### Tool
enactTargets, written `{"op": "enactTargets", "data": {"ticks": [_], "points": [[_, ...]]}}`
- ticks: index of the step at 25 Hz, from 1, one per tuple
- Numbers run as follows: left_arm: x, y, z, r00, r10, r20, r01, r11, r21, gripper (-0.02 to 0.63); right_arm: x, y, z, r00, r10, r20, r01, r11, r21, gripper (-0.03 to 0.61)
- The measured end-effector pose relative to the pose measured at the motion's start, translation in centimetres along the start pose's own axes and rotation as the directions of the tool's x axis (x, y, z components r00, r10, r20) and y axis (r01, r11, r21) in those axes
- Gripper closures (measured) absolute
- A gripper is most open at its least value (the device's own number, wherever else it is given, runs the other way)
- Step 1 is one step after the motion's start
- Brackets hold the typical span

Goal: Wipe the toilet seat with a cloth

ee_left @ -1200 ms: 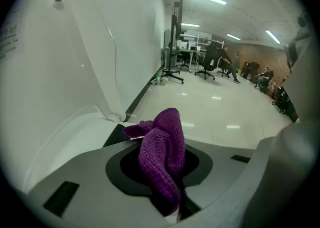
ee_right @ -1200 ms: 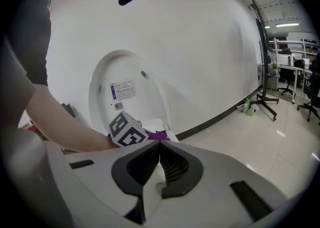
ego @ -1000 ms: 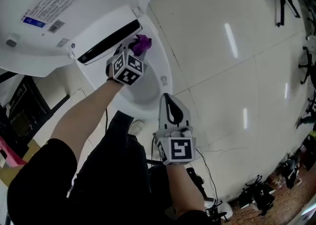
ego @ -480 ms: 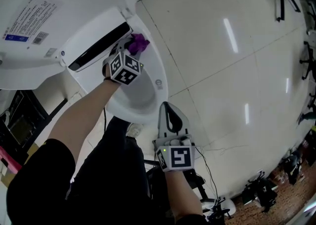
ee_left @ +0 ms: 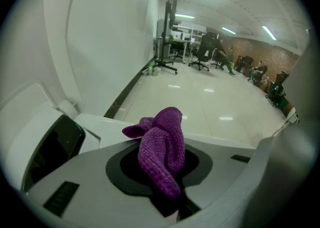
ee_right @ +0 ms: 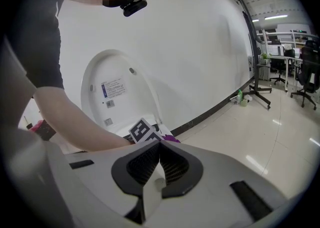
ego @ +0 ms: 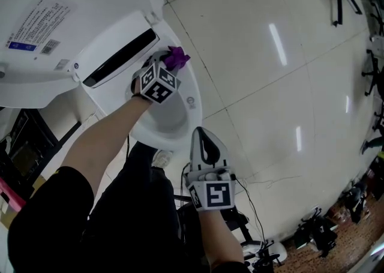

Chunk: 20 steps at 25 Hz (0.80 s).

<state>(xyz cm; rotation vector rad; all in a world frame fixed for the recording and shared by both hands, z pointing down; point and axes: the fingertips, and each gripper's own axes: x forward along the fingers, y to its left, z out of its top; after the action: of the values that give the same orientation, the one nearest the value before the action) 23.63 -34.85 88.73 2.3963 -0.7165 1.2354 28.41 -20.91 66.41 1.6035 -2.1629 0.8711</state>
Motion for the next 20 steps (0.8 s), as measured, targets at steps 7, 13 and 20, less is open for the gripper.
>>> {"op": "enactTargets", "data": {"ticks": [7, 13, 20], "points": [[-6.2, -4.1, 2.1, 0.995, -0.046, 0.083, 0.040, 0.996, 0.079, 0.514, -2.9, 1.2, 3.9, 0.998, -0.017, 0.067, 0.019, 0.999, -0.036, 0.561], [-19.5, -8.2, 3.4, 0.981, -0.042, 0.187, 0.026, 0.996, 0.087, 0.514, -8.5, 4.7, 8.6, 0.988, 0.001, 0.152, 0.016, 0.994, -0.111, 0.561], [-37.7, -13.6, 1.8, 0.960, 0.043, 0.276, -0.068, 0.994, 0.082, 0.514, -18.8, 12.2, 12.0, 0.963, 0.095, 0.252, -0.040, 0.976, -0.215, 0.561]]}}
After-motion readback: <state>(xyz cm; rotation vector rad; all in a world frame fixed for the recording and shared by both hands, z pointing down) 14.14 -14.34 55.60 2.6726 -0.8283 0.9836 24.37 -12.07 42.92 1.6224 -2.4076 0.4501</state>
